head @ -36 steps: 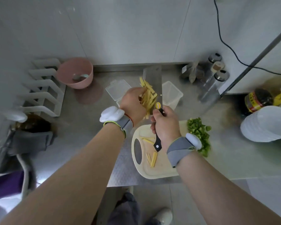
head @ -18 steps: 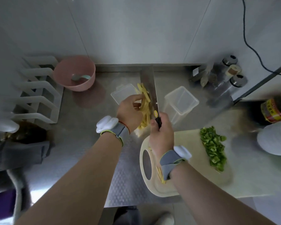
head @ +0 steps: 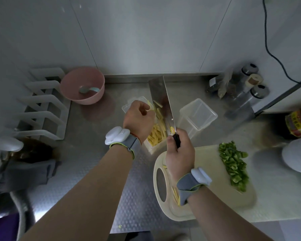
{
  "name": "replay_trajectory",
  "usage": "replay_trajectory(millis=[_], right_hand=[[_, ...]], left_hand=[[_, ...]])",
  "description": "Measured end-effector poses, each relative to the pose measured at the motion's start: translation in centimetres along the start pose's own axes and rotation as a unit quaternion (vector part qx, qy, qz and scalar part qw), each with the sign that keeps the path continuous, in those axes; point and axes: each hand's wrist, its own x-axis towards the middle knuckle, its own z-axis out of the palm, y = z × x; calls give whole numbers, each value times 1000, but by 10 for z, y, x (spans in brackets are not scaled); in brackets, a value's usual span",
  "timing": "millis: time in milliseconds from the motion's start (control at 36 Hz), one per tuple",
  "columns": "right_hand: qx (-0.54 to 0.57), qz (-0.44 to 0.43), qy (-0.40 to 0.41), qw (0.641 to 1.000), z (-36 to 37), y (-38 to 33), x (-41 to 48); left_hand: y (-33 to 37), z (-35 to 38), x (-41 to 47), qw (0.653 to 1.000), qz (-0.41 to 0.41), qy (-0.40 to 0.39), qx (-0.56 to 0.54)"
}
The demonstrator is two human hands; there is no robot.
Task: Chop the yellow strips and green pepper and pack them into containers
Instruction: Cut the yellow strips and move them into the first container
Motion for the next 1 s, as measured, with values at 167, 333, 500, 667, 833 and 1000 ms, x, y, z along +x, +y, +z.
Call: replay_trajectory(millis=[167,333,500,667,833,1000], right_hand=[[-2,8,17,1000,0,0,2],[-11,-11,15,1000,0,0,5],[3,14,24,1000,3,0,8],[0,27,17,999,7,0,10],[-23,27,16,999,10,-2,13],[-60,-24,32,997,8,-11,10]], left_hand=[[-5,2,9,998,21,-13,55],[-3,1,17,983,21,-37,181],[8,-1,37,944,13,-131,302],[-10,3,71,928,10,-129,350],[-24,6,86,927,-11,-106,359],[-14,-10,90,943,27,-30,329]])
